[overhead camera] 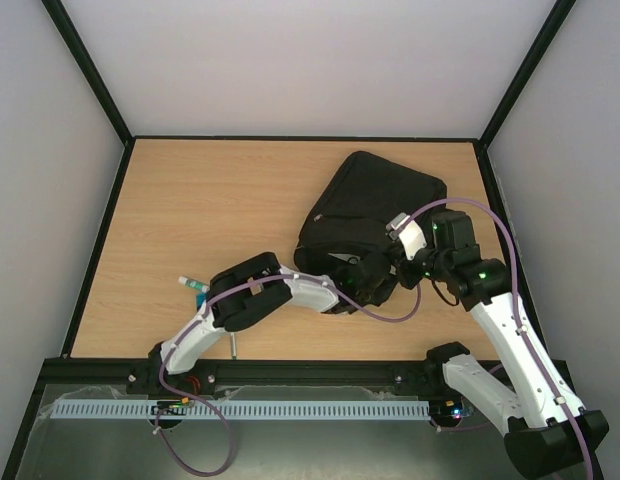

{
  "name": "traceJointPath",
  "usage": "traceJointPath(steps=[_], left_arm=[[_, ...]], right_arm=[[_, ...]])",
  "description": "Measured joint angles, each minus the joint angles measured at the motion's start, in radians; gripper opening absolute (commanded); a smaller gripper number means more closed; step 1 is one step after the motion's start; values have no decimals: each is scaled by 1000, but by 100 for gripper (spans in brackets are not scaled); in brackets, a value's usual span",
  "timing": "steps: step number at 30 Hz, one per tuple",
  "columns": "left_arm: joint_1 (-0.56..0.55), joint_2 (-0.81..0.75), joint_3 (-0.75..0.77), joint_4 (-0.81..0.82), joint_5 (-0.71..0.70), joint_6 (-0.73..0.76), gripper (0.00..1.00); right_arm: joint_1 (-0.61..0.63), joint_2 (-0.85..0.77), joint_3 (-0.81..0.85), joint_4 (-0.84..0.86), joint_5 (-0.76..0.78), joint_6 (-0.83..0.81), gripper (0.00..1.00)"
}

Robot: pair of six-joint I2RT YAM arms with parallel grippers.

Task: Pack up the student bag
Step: Place the stationery in the student bag.

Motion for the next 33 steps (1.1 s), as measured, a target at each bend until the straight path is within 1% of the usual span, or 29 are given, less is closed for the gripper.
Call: traceJointPath(steps=[1,2,7,11,13,16,21,24,27,29,31,33], left_arm=[[-10,-6,0,-24,-14,-30,68],[-18,-15,-3,-51,-21,-59,70],[-46,-148,-56,-270,-31,-322,74],[-67,-261,-131,-441,-8,-460,75],[-76,-299,-164,-510,10,-521,72],[-119,-380,-233,-606,38,-649,72],[-210,-578,-362,-650,64,-872,72],[-241,-705,-451,-665,74,-1003,73],[-228,-829,-555,-687,75,-1147,74],[-193,-892,-611,-722,85,-1258,76],[-134,-933,-649,-746,119,-1357,76],[-44,-974,-690,-751,179,-1445,77]], right_arm=[[0,0,0,0,0,1,1],[1,0,0,0,0,2,1],[5,0,-1,10,1,14,1],[18,0,-1,33,-10,46,1],[30,6,-1,37,-17,57,1],[23,12,-3,38,11,64,1],[21,14,-35,41,53,66,1],[20,14,-55,48,70,64,1],[20,11,-72,59,88,57,1],[20,8,-84,60,98,48,1],[20,6,-92,60,107,42,1],[20,6,-96,60,112,39,1]])
